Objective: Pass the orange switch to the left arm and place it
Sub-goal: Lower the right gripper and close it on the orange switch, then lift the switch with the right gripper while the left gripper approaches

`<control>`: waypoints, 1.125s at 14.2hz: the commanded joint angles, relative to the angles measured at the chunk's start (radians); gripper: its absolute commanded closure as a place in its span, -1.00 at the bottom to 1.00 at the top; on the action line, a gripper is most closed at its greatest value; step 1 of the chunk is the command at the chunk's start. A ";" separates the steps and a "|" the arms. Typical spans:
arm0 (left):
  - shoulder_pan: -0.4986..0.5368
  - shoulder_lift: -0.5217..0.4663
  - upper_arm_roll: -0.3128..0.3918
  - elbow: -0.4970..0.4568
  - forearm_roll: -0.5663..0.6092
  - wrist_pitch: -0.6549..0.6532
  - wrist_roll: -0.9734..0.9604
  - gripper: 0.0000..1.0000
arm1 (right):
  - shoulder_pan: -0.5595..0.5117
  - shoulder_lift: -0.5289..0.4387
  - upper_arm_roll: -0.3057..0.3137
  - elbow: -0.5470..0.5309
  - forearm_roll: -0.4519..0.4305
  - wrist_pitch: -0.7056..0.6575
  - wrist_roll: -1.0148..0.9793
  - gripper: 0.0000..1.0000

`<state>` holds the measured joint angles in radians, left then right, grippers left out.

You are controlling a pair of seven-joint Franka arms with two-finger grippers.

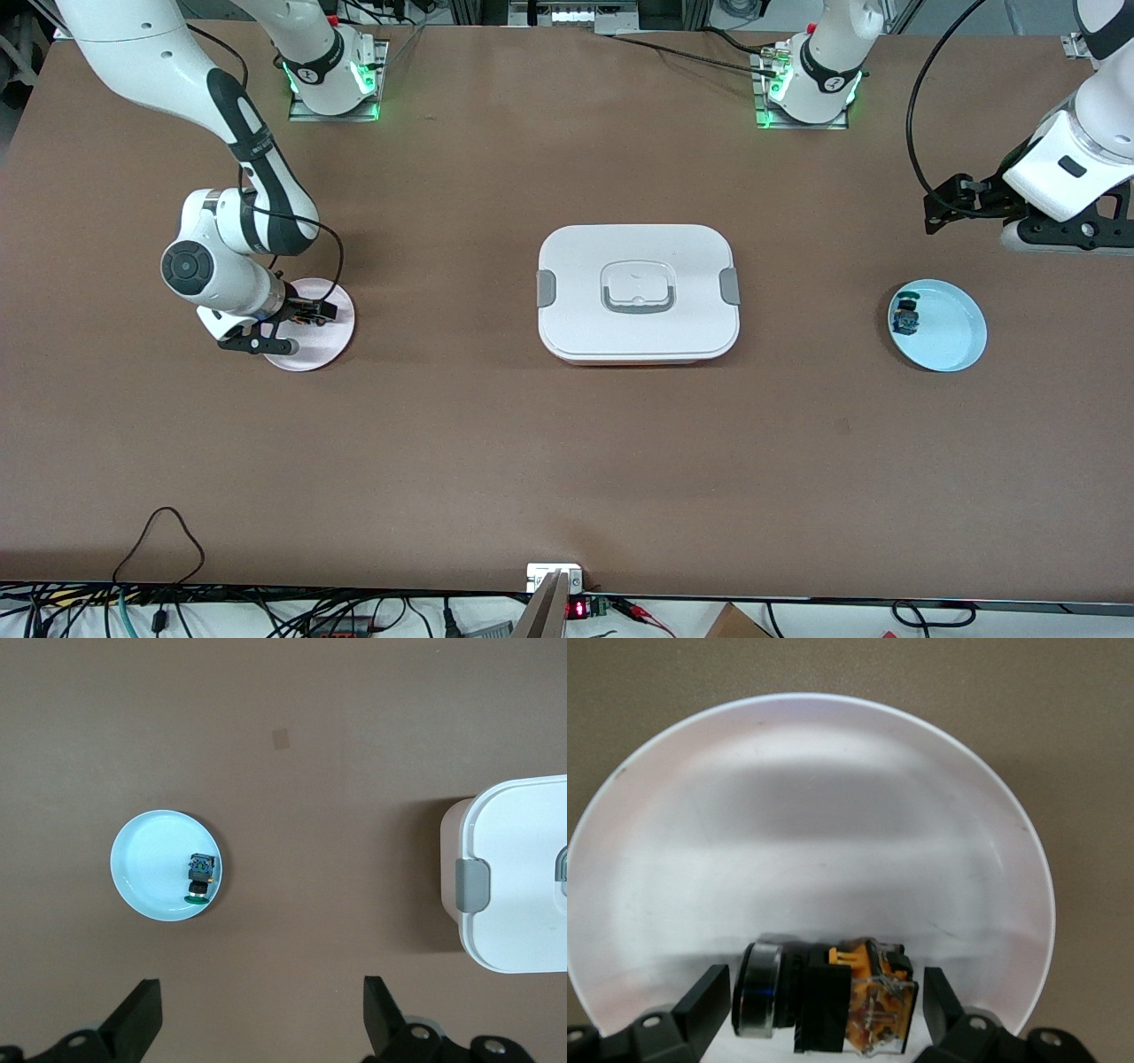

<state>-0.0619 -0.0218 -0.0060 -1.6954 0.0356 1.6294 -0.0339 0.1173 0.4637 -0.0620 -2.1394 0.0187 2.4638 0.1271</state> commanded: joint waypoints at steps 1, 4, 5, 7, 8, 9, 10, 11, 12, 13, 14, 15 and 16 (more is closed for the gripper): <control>0.001 0.003 0.003 0.022 -0.002 -0.022 0.022 -1.00 | 0.004 -0.008 0.001 -0.019 0.012 0.011 -0.003 0.25; 0.001 0.003 0.001 0.022 -0.002 -0.020 0.022 -1.00 | 0.004 -0.031 0.001 -0.002 0.012 -0.025 -0.004 0.94; 0.001 0.003 0.003 0.022 -0.002 -0.022 0.022 -1.00 | 0.005 -0.042 0.002 0.015 0.014 -0.061 -0.001 0.99; 0.002 0.003 0.001 0.022 -0.002 -0.022 0.022 -1.00 | 0.010 -0.063 0.008 0.073 0.014 -0.153 -0.004 0.99; 0.001 0.003 0.003 0.022 -0.002 -0.022 0.022 -1.00 | 0.015 -0.080 0.008 0.107 0.014 -0.189 -0.003 0.99; 0.001 0.003 0.003 0.022 -0.002 -0.022 0.022 -1.00 | 0.019 -0.100 0.010 0.143 0.012 -0.230 -0.007 0.99; 0.001 0.003 0.003 0.022 -0.002 -0.020 0.022 -1.00 | 0.022 -0.118 0.011 0.179 0.012 -0.265 -0.027 0.99; 0.001 0.003 0.001 0.022 -0.002 -0.022 0.022 -1.00 | 0.028 -0.135 0.017 0.215 0.014 -0.317 -0.050 0.99; 0.002 0.003 0.003 0.022 -0.003 -0.022 0.020 -1.00 | 0.044 -0.145 0.022 0.269 0.015 -0.382 -0.052 0.99; 0.004 0.003 0.001 0.022 -0.008 -0.023 0.020 -1.00 | 0.060 -0.155 0.022 0.358 0.015 -0.472 -0.052 0.99; 0.002 0.003 0.001 0.022 -0.008 -0.029 0.020 -1.00 | 0.074 -0.157 0.022 0.412 0.015 -0.526 -0.052 0.99; 0.002 0.002 0.001 0.022 -0.009 -0.036 0.022 -1.00 | 0.094 -0.157 0.024 0.459 0.020 -0.576 -0.052 0.99; 0.002 0.002 0.001 0.022 -0.009 -0.043 0.023 -1.00 | 0.104 -0.158 0.022 0.489 0.052 -0.598 -0.053 0.99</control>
<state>-0.0618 -0.0218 -0.0060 -1.6954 0.0356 1.6197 -0.0339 0.1973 0.2933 -0.0384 -1.7420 0.0288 1.9443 0.0965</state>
